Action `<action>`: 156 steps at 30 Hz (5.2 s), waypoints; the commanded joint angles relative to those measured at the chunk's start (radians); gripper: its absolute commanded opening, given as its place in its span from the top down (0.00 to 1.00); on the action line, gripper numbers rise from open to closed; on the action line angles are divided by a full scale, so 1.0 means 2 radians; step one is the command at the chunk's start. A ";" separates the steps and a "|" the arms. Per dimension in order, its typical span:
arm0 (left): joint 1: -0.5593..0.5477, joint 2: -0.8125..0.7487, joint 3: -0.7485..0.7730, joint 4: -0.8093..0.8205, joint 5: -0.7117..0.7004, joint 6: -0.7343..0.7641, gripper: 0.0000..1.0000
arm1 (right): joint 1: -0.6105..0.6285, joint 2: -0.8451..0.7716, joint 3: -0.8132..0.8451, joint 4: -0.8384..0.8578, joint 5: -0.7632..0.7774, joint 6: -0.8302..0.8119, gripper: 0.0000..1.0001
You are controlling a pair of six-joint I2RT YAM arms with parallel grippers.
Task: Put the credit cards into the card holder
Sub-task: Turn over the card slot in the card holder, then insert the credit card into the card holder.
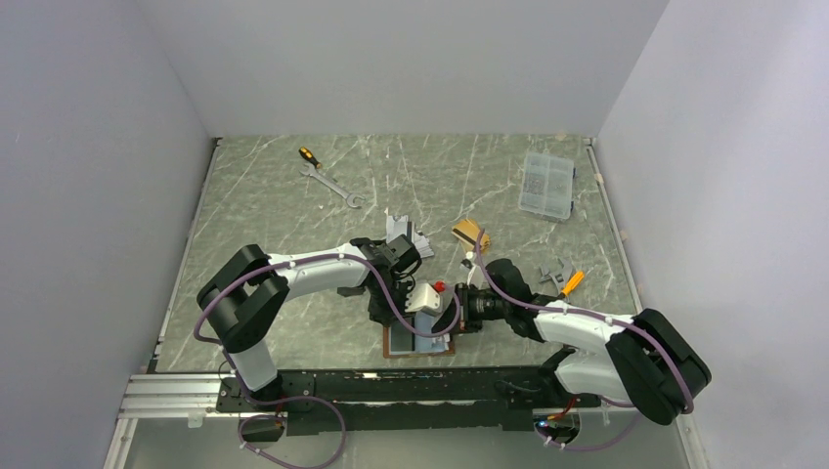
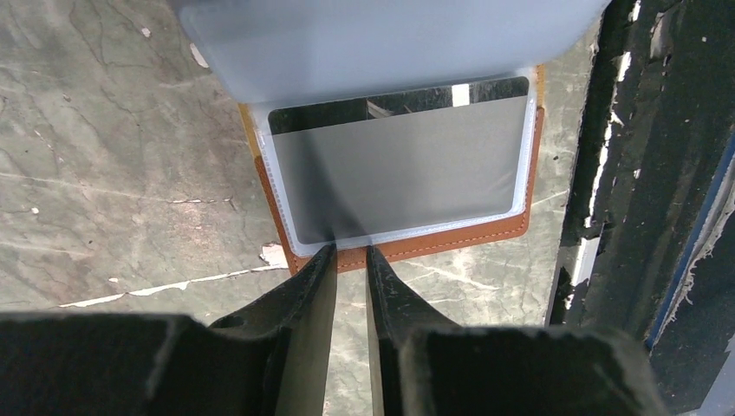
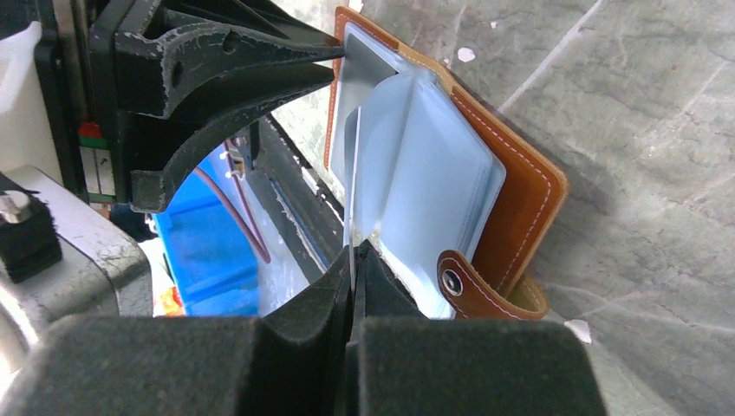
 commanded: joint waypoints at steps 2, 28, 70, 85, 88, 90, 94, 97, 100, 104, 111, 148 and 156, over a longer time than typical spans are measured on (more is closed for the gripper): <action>0.010 -0.024 0.023 -0.020 0.022 0.018 0.76 | 0.021 0.016 0.021 0.051 -0.005 0.019 1.00; 0.034 -0.070 -0.024 0.013 0.112 0.074 0.74 | 0.041 0.124 0.082 -0.045 -0.020 -0.046 1.00; -0.010 -0.060 -0.102 0.068 0.000 0.100 0.75 | 0.028 0.111 0.085 -0.065 0.017 -0.024 1.00; -0.026 -0.074 -0.109 0.049 -0.021 0.089 0.84 | 0.021 0.043 0.041 0.023 0.062 0.012 1.00; -0.031 -0.067 -0.109 0.052 -0.026 0.082 0.87 | 0.022 0.037 0.027 0.040 0.063 0.019 1.00; -0.034 -0.064 -0.106 0.053 -0.026 0.079 0.88 | 0.023 0.038 0.018 0.054 0.063 0.024 1.00; -0.038 -0.058 -0.099 0.048 -0.026 0.075 0.92 | 0.029 0.048 0.009 0.065 0.071 0.026 1.00; -0.041 -0.056 -0.097 0.045 -0.025 0.074 0.95 | 0.029 0.058 0.000 0.094 0.070 0.035 1.00; -0.045 -0.052 -0.096 0.043 -0.024 0.073 0.98 | 0.030 0.070 -0.007 0.125 0.067 0.047 1.00; -0.051 -0.046 -0.097 0.040 -0.026 0.072 1.00 | 0.030 0.071 -0.022 0.162 0.068 0.064 1.00; -0.057 -0.041 -0.099 0.044 -0.038 0.067 1.00 | 0.029 0.073 -0.034 0.189 0.064 0.078 1.00; -0.064 -0.036 -0.118 0.068 -0.076 0.028 1.00 | 0.067 0.097 -0.063 0.277 0.083 0.137 1.00; -0.064 -0.041 -0.125 0.073 -0.078 0.028 1.00 | 0.070 0.108 -0.059 0.256 0.087 0.138 1.00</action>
